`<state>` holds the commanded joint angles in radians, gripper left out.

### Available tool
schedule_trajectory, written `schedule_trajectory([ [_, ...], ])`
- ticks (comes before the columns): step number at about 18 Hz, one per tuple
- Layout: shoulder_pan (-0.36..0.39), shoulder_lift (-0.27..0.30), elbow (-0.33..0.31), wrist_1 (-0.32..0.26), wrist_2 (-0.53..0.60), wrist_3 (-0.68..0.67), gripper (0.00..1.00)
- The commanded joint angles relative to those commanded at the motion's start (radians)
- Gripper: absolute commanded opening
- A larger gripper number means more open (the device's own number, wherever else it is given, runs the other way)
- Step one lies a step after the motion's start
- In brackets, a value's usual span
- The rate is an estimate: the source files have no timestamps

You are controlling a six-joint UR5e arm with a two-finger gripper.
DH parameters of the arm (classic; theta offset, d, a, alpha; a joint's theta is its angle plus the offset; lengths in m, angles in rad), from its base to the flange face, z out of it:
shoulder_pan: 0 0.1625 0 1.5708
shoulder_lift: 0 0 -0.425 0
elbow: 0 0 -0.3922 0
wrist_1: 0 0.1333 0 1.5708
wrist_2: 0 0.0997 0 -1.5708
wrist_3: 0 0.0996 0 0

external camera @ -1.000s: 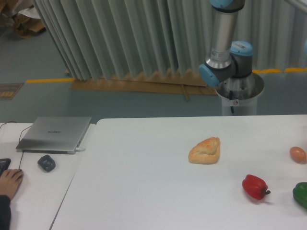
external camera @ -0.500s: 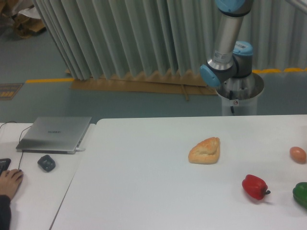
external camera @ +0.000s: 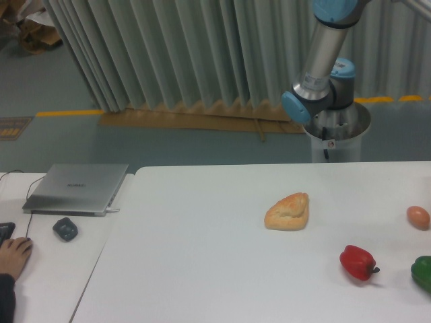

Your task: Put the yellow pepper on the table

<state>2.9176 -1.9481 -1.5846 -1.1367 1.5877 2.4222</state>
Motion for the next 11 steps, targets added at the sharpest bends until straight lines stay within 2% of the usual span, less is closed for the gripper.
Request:
schedule_trajectory([
  [11, 0.002, -0.034, 0.003, 0.014, 0.002, -0.008, 1.00],
])
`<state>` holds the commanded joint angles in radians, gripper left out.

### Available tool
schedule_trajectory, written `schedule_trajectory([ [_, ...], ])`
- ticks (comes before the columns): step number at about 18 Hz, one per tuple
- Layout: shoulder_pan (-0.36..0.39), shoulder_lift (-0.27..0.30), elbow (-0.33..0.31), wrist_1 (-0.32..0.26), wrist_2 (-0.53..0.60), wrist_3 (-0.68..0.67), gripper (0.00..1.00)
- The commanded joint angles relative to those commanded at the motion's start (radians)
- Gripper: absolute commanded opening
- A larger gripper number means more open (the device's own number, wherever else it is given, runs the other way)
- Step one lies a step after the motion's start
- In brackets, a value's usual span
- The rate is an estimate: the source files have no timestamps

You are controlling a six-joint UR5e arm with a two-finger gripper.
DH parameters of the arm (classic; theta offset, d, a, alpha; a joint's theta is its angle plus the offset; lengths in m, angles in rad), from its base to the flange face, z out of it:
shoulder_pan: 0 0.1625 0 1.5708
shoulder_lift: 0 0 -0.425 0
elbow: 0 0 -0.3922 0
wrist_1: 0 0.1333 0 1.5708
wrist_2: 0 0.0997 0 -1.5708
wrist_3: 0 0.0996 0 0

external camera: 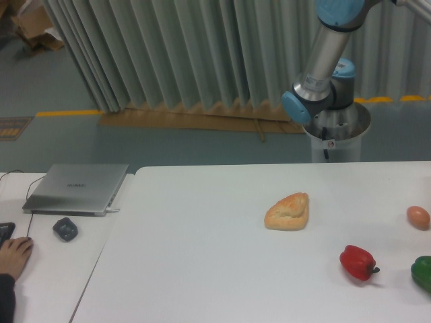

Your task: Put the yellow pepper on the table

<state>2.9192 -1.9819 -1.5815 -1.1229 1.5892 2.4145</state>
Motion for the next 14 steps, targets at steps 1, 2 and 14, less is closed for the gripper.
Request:
schedule_trajectory([
  [1, 0.000, 0.000, 0.000, 0.000, 0.000, 0.000, 1.00],
  [2, 0.000, 0.000, 0.000, 0.000, 0.000, 0.000, 1.00],
  [14, -0.005, 0.005, 0.005, -0.008, 0.046, -0.032, 0.47],
])
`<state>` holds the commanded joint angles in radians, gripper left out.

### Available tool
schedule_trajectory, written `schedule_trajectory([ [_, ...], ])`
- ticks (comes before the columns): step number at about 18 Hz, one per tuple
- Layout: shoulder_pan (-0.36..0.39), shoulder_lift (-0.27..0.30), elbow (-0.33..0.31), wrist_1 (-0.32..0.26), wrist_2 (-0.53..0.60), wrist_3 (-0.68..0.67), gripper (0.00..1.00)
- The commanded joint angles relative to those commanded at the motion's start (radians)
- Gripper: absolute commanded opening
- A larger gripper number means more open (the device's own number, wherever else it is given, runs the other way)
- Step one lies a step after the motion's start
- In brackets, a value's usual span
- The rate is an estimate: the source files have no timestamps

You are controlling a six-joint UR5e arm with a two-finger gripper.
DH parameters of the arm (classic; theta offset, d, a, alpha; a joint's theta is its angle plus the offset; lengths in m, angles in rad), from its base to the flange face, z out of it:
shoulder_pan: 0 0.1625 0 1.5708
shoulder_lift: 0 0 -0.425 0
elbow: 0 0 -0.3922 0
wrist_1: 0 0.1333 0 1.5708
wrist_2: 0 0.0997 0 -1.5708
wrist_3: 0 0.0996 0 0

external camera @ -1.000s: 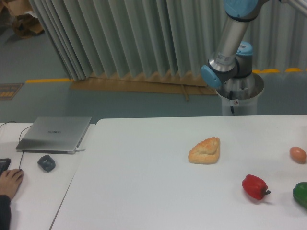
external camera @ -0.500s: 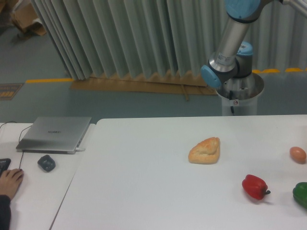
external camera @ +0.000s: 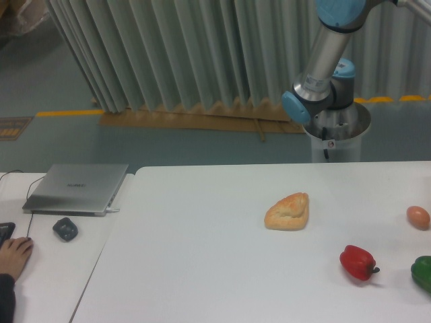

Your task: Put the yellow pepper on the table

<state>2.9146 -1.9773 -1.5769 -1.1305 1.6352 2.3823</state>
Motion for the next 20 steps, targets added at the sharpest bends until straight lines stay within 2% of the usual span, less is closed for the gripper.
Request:
schedule_trajectory([
  [2, 0.000, 0.012, 0.003, -0.011, -0.008, -0.009, 0.47],
  [6, 0.005, 0.044, 0.008, -0.089, -0.050, -0.044, 0.47],
  [8, 0.018, 0.058, 0.005, -0.142, -0.122, -0.046, 0.47],
  [11, 0.025, 0.109, 0.002, -0.248, -0.208, -0.104, 0.47],
  [17, -0.003, 0.176, 0.000, -0.383, -0.218, -0.163, 0.47],
  [20, -0.029, 0.202, 0.005, -0.426, -0.219, -0.221, 0.47],
])
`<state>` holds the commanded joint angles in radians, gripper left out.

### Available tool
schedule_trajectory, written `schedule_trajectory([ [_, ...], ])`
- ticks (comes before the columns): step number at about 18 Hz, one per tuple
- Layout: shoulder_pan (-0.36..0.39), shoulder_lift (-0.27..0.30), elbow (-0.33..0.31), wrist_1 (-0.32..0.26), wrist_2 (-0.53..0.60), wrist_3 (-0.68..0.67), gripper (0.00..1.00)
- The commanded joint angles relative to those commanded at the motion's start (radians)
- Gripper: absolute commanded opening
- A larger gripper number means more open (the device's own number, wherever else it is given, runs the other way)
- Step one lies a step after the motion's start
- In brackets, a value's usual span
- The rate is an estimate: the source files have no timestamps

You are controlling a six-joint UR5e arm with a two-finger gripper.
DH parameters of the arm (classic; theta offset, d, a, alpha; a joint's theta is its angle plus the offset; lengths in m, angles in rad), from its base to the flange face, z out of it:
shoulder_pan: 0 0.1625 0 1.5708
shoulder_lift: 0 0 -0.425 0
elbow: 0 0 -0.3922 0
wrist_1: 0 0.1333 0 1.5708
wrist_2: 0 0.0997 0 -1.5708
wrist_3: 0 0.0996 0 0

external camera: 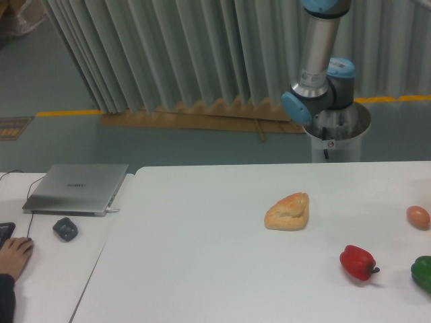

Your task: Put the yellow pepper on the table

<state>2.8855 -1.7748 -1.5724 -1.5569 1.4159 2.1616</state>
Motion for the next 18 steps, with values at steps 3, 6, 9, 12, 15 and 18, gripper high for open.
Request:
schedule_trajectory([
  [3, -0.046, 0.009, 0.003, -0.017, -0.009, -0.086, 0.47],
  [6, -0.119, 0.015, 0.008, -0.003, -0.005, -0.237, 0.47],
  [9, -0.179, 0.012, 0.020, -0.002, -0.003, -0.334, 0.43],
  [12, -0.259, 0.003, 0.018, 0.033, 0.034, -0.462, 0.43],
  [15, -0.352, -0.026, -0.004, 0.154, 0.151, -0.583, 0.43],
  [18, -0.394, -0.046, -0.017, 0.216, 0.196, -0.632, 0.43],
])
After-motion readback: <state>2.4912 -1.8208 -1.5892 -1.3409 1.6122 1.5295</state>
